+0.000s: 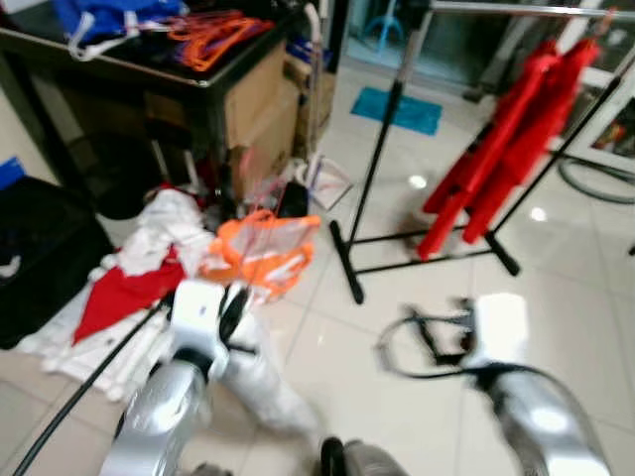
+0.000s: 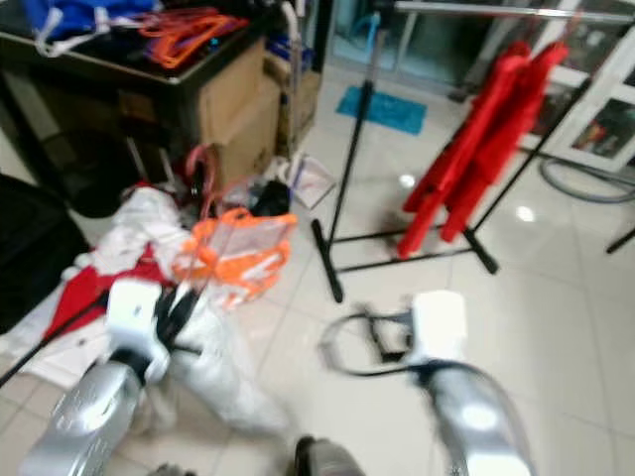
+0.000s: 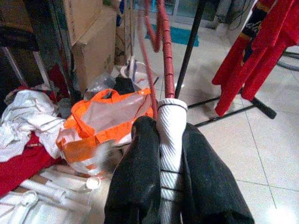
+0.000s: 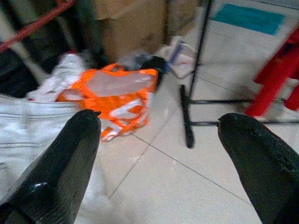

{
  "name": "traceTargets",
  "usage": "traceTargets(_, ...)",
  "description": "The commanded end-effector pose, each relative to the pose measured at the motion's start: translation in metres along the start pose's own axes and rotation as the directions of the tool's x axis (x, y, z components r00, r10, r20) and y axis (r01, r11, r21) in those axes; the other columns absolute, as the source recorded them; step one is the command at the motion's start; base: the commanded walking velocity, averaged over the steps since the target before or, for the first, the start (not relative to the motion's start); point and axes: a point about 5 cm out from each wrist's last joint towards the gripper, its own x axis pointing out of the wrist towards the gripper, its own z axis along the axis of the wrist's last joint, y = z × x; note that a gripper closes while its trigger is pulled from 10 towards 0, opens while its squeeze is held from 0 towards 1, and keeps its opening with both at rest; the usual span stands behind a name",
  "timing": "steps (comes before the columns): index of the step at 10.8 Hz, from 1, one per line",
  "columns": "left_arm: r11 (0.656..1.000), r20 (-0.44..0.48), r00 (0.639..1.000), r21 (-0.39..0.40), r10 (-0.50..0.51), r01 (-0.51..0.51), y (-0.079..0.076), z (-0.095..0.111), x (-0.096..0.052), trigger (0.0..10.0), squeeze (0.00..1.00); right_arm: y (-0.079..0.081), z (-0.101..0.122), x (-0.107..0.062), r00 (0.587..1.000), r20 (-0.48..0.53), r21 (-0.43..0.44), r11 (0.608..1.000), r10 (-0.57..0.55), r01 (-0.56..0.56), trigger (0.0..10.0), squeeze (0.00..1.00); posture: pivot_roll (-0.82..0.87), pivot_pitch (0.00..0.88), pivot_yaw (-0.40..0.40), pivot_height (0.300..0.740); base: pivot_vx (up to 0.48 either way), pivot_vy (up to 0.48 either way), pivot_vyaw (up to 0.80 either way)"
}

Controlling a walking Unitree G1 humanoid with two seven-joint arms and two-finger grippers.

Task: Hang hanger

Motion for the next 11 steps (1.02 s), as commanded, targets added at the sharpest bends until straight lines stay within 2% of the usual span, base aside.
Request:
traceTargets(1,1.0,0.101,0.995,0.012,-0.004,0.003,-0.006,0.019,-0.001,10.0,0.0,-0.004,0.008,-0.001,1.0,0.002,-0.091,0.996,0.02,-0.02,10.0,0.0,-0.01,0.092,-0.068,0.74,0.0,-0.48,0.0)
traceTargets(3,1.0,0.103,0.994,0.008,0.019,-0.02,-0.004,0.018,-0.005,10.0,0.0,-0.006,0.005,0.001,0.999,-0.027,-0.102,0.994,0.032,-0.035,10.0,0.0,0.0,0.092,-0.086,0.74,0.0,-0.48,0.61)
traceTargets(4,0.999,0.108,0.994,0.016,0.026,-0.028,-0.003,0.019,-0.006,10.0,0.0,-0.009,0.006,0.002,0.999,-0.029,-0.055,0.998,0.013,-0.015,10.0,0.0,0.0,0.092,-0.095,0.74,0.0,-0.48,0.0)
traceTargets(7,0.999,0.111,0.994,0.054,-0.003,-0.003,-0.002,0.022,-0.007,10.0,0.0,-0.007,0.003,0.004,0.999,-0.046,-0.053,0.998,0.02,-0.023,10.0,0.0,0.0,0.093,-0.092,0.74,0.0,-0.48,0.0)
traceTargets(8,0.996,0.115,0.993,0.081,-0.032,0.023,-0.001,0.024,-0.006,10.0,0.0,-0.006,0.002,0.004,0.998,-0.05,-0.046,0.999,0.025,-0.027,10.0,0.0,0.01,0.092,-0.092,0.74,0.0,-0.48,0.0)
traceTargets(9,0.971,0.078,0.982,0.181,-0.174,0.158,-0.001,0.025,-0.008,10.0,0.0,-0.004,0.002,0.007,0.998,-0.056,-0.032,0.999,0.041,-0.043,10.0,0.0,0.01,0.089,-0.091,0.74,0.0,0.0,0.0)
traceTargets(11,0.945,0.047,0.967,0.229,-0.25,0.233,0.003,0.027,-0.009,10.0,0.0,0.0,0.003,0.013,0.996,-0.067,-0.018,0.998,0.058,-0.059,10.0,0.0,0.01,0.083,-0.085,0.74,0.0,0.0,0.0)
